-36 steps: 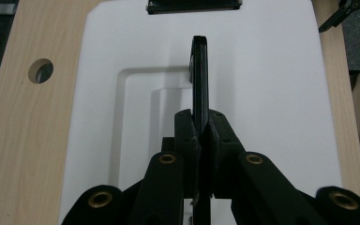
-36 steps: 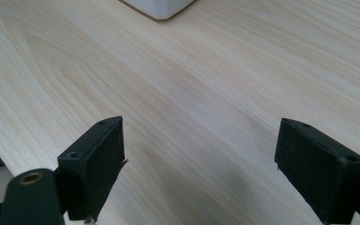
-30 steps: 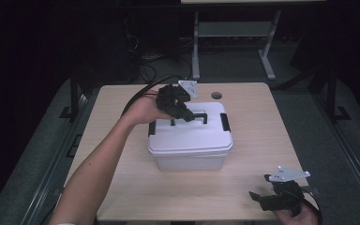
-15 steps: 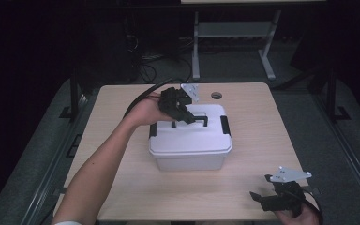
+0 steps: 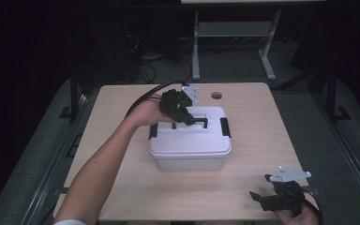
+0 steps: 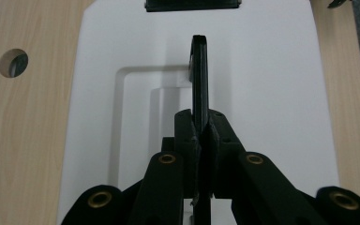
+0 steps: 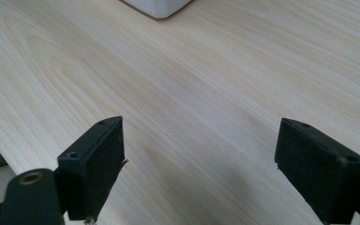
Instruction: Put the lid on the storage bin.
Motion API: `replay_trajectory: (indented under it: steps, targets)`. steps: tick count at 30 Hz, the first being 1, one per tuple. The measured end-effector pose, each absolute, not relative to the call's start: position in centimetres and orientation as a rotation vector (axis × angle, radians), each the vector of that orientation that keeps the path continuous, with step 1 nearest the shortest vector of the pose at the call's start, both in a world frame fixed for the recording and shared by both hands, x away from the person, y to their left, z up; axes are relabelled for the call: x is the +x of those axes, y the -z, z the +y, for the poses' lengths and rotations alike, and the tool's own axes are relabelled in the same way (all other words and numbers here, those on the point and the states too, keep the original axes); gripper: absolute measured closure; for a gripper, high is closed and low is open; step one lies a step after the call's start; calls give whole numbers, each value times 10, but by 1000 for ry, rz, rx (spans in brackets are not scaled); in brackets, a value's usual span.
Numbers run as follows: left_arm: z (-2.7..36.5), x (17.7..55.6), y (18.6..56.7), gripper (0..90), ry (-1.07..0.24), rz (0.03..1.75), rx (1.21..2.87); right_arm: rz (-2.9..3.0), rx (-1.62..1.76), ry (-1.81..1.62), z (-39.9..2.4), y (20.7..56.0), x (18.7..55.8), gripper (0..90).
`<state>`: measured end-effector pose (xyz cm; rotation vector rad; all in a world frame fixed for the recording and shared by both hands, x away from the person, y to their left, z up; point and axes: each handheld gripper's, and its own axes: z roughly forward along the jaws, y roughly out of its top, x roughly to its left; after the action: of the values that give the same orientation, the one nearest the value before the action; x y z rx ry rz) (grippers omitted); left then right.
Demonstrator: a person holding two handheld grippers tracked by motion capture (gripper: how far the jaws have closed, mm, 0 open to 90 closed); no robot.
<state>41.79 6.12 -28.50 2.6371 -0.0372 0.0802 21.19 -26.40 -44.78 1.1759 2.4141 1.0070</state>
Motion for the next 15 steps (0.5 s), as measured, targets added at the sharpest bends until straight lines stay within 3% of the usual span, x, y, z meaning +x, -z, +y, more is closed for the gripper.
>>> replay_trajectory:
  steps: [15]
  targets:
    - [62, 424, 286, 840, -118, -74, 2622, 2418, 1181, -1008, -263, 448, 212, 156]
